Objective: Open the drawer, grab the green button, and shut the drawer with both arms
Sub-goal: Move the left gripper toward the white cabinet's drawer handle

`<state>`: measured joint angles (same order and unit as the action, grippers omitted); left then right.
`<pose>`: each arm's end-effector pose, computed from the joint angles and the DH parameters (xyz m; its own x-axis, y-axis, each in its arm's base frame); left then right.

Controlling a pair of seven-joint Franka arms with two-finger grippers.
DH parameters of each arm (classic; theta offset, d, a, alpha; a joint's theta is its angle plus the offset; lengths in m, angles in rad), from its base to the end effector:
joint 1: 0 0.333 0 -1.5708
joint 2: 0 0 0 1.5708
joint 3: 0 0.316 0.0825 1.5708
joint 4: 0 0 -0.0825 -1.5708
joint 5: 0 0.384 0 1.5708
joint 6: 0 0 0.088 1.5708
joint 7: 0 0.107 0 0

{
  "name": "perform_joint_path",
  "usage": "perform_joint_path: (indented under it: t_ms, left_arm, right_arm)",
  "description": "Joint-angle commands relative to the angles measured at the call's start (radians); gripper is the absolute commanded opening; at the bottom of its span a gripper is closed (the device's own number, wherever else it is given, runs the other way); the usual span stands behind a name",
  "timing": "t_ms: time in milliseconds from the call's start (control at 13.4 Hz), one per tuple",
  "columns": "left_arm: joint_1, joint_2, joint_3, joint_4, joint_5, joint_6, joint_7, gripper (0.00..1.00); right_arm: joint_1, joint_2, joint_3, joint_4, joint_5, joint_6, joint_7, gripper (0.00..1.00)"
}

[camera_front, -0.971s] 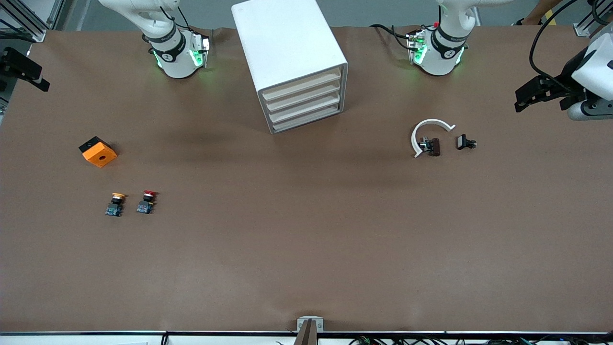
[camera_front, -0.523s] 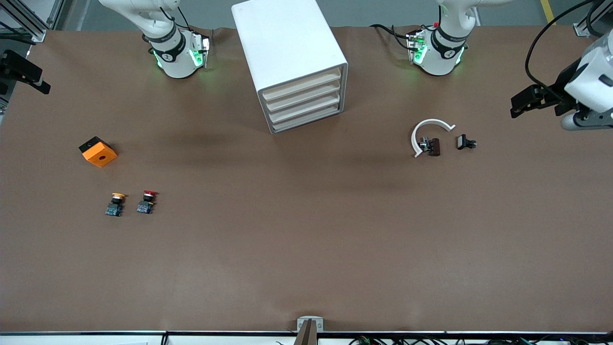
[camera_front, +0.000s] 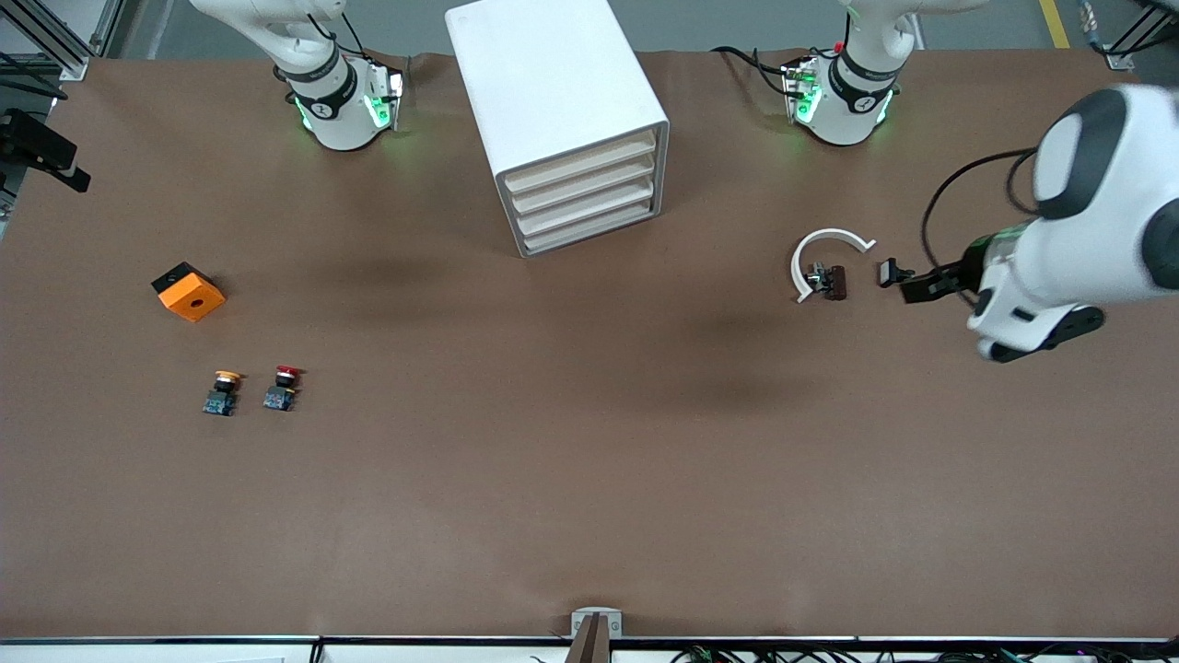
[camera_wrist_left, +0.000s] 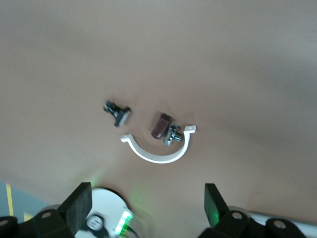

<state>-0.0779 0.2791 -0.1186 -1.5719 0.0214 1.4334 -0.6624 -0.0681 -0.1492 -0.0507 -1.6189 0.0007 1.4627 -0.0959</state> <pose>0.5853 -0.1071 0.4546 0.8274 0.4574 -0.3257 0.3961 -0.8866 -0.2388 0.4919 -0.0609 0.6709 0.9997 -0.0222 -0.0064 -0.0223 -0.9997 -0.0089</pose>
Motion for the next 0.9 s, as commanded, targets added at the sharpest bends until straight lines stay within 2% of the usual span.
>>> perform_joint_path:
  t_ms: [0, 224, 299, 448, 598, 822]
  left_arm:
    - [-0.098, 0.099, -0.003, 0.026, 0.000, -0.011, -0.315, 1.00]
    - [-0.193, 0.248, -0.003, 0.065, -0.024, -0.013, -0.854, 1.00]
    - [-0.210, 0.296, -0.004, 0.073, -0.055, -0.010, -0.978, 1.00]
    - [-0.241, 0.394, -0.004, 0.117, -0.174, -0.001, -1.069, 1.00]
    - [-0.278, 0.436, -0.003, 0.124, -0.320, 0.037, -1.130, 1.00]
    - [-0.334, 0.480, -0.001, 0.121, -0.578, 0.093, -1.337, 1.00]
  right_arm:
    - [-0.016, -0.006, 0.012, -0.009, -0.013, 0.008, -0.016, 1.00]
    - [-0.016, -0.006, 0.011, -0.010, -0.005, 0.005, -0.016, 1.00]
    - [-0.016, -0.006, 0.011, -0.010, -0.005, 0.005, -0.016, 1.00]
    - [-0.018, -0.006, 0.011, -0.009, -0.004, 0.004, -0.015, 1.00]
    - [-0.019, -0.006, 0.009, -0.006, -0.004, 0.002, -0.015, 1.00]
    - [-0.021, -0.001, 0.008, -0.001, -0.004, -0.001, -0.013, 1.00]
